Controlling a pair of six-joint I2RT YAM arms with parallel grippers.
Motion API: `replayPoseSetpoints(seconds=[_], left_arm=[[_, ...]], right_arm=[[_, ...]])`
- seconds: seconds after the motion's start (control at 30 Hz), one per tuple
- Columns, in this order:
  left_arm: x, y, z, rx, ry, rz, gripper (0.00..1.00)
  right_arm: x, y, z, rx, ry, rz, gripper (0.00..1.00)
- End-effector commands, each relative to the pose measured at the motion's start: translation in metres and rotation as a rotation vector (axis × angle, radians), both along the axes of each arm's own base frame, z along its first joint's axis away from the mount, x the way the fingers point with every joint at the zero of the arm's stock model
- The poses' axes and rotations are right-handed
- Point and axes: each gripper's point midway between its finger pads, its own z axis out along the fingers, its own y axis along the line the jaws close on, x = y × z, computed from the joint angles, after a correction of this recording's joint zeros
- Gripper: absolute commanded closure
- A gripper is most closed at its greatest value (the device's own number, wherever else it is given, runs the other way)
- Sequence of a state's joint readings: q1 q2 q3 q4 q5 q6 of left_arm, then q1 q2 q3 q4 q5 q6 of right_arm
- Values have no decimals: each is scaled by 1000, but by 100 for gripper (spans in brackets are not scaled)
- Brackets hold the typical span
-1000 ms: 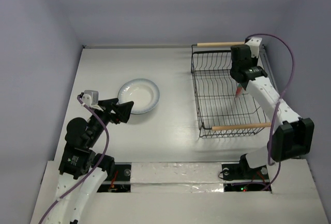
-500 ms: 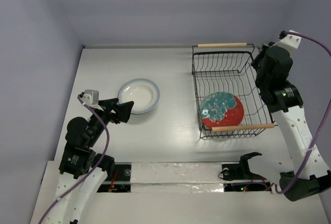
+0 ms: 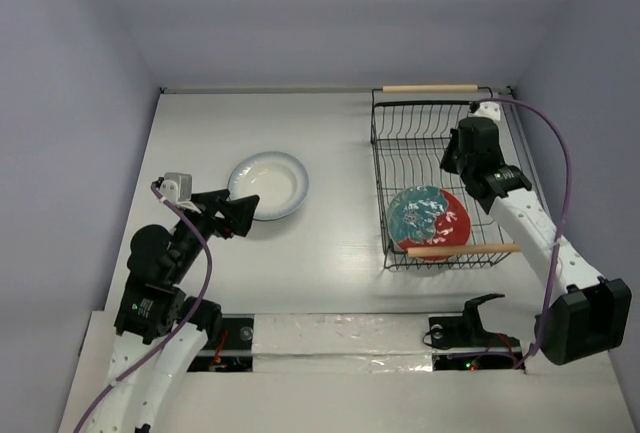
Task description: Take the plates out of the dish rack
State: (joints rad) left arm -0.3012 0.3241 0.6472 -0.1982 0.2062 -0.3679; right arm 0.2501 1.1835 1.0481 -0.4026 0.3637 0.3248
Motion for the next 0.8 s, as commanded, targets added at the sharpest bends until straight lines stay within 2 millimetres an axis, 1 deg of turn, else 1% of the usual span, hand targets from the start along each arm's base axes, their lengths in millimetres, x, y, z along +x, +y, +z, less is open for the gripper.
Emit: replayPoseSetpoints(seconds=[0.0, 0.03, 0.1, 0.13, 0.17, 0.2, 0.23, 0.27, 0.33, 0.37, 0.43, 0.47, 0.5, 0.6, 0.77], left_arm=[[1, 0, 12, -12, -49, -2, 24], [0, -1, 12, -13, -53, -5, 24], [-1, -1, 14, -16, -57, -10, 24], [-1, -1, 14, -16, -59, -11, 24], [-2, -1, 15, -16, -64, -11, 24], [-2, -1, 15, -17, -67, -11, 24], [-3, -1, 15, -18, -68, -11, 24], [-3, -1, 17, -19, -73, -11, 24], [-5, 0, 18, -21, -78, -11, 24], [-5, 0, 17, -21, -80, -10, 24], [-7, -1, 20, -25, -89, -16, 24], [-7, -1, 20, -26, -88, -17, 24], [-8, 0, 20, -26, -91, -14, 24], [-10, -1, 21, -28, -99, -22, 23], [-12, -3, 23, -33, -105, -29, 23]], right_arm=[[6, 23, -2, 83, -18, 80, 100], [5, 21, -12, 87, 11, 78, 97], [4, 22, -24, 85, 47, 80, 95], [5, 20, -34, 87, 70, 75, 94], [4, 26, -39, 103, 82, 102, 91], [6, 24, -44, 109, 96, 103, 87], [6, 28, -57, 113, 140, 117, 84], [7, 33, -61, 124, 157, 146, 77], [9, 38, -74, 131, 194, 163, 73], [10, 38, -89, 123, 235, 161, 71], [10, 39, -106, 118, 289, 160, 71], [10, 44, -118, 130, 326, 177, 71], [9, 46, -125, 136, 342, 186, 71], [11, 49, -138, 146, 379, 194, 70], [13, 49, -148, 136, 420, 190, 69]])
